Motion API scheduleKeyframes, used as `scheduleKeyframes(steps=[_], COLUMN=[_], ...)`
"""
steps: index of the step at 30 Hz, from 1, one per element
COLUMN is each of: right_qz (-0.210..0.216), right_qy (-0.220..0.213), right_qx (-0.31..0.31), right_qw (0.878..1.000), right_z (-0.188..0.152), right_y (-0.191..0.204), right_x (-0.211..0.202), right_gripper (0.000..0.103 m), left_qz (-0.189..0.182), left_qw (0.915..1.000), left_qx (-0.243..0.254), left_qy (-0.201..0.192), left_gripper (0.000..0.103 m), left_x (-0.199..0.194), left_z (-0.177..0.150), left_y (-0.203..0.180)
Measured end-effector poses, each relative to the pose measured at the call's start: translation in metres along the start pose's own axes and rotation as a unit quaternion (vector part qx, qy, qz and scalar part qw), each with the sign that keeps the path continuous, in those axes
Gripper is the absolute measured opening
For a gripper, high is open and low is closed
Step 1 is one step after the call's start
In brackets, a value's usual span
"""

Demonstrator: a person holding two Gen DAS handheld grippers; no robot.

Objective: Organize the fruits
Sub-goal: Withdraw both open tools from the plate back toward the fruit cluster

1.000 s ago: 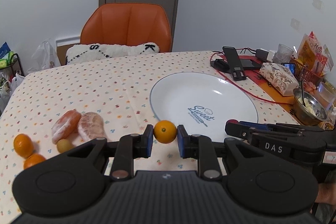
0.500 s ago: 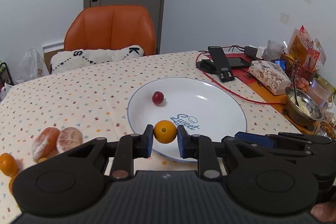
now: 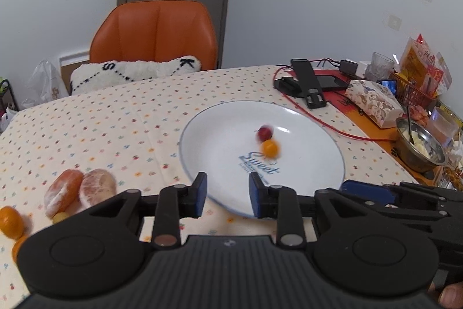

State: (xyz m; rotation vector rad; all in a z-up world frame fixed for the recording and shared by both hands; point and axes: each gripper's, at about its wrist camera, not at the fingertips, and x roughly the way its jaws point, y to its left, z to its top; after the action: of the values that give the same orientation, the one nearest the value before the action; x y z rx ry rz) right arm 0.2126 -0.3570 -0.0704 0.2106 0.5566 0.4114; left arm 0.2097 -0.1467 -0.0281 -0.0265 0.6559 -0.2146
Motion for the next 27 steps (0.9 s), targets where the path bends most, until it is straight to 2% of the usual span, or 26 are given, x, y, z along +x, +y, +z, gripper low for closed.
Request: scheduleKeyframes(steps=[5,7,8,9,14,16,18,27], right_qz=[0.003,0.005,0.005,0.005,0.001,0.001,0.000,-0.004], right_qy=[-0.004,-0.006,-0.009,-0.014,-0.026,-0.032,-0.039,-0.052], right_qx=[0.001,0.004,0.006,0.006,0.010,0.008,0.005,0.016], right_qw=[1.000,1.000,1.000,1.000,1.000,0.999,0.999,0.999], right_z=[-0.001,-0.001,-0.001,-0.002,0.001,0.001,0.002,0.005], right_y=[0.004,0.006,0.007,0.008,0.013,0.015,0.018,0.032], right_x=[-0.001,-0.001,-0.002,-0.003,-0.007,-0.009,-0.011,-0.014], right_gripper=[0.055,0.063,0.071,0.077,0.092,0.100,0.103,0.103], left_qz=[0.024,0.034,0.037,0.039,0.013,0.016,0.023,0.029], left_qw=[0.9996,0.9992,0.9990,0.9989,0.9980,0.9977,0.9974,0.9956], left_qx=[-0.015,-0.016,-0.017,-0.021,-0.059,-0.063,-0.062,-0.078], left_qy=[-0.004,-0.012,-0.014,-0.016,-0.018,-0.022,-0.028,-0.045], left_gripper=[0.063,0.071,0.075,0.077,0.086,0.086,0.086,0.093], left_x=[-0.010,-0.014,-0.017,-0.019,-0.031,-0.036,-0.041,-0.064], left_z=[-0.004,-0.006,-0.006,-0.007,-0.009,-0.009,-0.010,-0.017], left_y=[0.013,0.017,0.019,0.021,0.038,0.043,0.046,0.066])
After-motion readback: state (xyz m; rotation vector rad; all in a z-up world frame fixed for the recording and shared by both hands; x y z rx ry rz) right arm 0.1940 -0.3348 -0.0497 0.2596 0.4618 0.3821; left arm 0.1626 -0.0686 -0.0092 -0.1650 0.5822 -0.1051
